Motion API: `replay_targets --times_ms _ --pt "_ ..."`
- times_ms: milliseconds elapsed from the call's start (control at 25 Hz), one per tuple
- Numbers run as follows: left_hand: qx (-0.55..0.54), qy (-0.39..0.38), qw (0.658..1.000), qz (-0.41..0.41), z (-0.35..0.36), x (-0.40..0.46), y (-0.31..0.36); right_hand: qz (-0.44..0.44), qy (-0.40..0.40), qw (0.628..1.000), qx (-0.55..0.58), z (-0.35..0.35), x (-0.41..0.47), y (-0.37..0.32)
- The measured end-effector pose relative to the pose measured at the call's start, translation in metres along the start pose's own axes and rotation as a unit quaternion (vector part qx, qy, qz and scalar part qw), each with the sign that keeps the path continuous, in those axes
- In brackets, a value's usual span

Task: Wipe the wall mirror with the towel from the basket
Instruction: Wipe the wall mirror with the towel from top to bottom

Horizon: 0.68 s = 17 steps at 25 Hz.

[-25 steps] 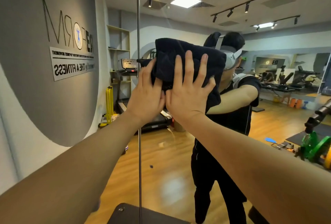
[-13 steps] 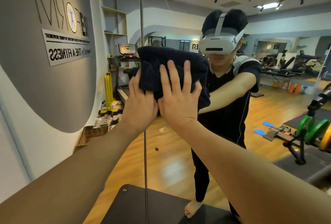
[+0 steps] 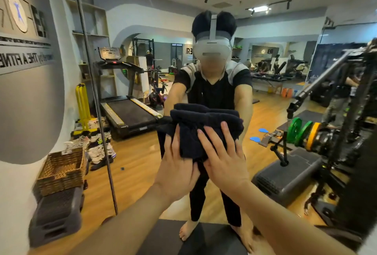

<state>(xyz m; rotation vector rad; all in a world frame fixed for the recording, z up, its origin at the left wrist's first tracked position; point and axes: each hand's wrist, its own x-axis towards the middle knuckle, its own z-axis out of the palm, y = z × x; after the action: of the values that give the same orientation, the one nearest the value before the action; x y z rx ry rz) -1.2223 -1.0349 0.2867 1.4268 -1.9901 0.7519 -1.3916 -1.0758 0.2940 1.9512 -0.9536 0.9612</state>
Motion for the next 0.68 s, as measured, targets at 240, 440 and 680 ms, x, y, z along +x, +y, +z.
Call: replay_targets --times_ms 240,440,680 --pt "-0.118 0.144 0.982 -0.009 -0.053 0.119 0.082 0.06 0.038 0.997 -0.007 -0.063 0.062 0.102" --pt "-0.13 0.167 0.973 -0.093 -0.149 0.216 0.028 0.111 0.061 0.991 0.033 -0.111 0.211 0.09" --pt "-0.037 0.12 0.984 -0.128 -0.141 0.138 -0.042 0.007 0.016 0.998 0.061 -0.084 0.206 0.016"
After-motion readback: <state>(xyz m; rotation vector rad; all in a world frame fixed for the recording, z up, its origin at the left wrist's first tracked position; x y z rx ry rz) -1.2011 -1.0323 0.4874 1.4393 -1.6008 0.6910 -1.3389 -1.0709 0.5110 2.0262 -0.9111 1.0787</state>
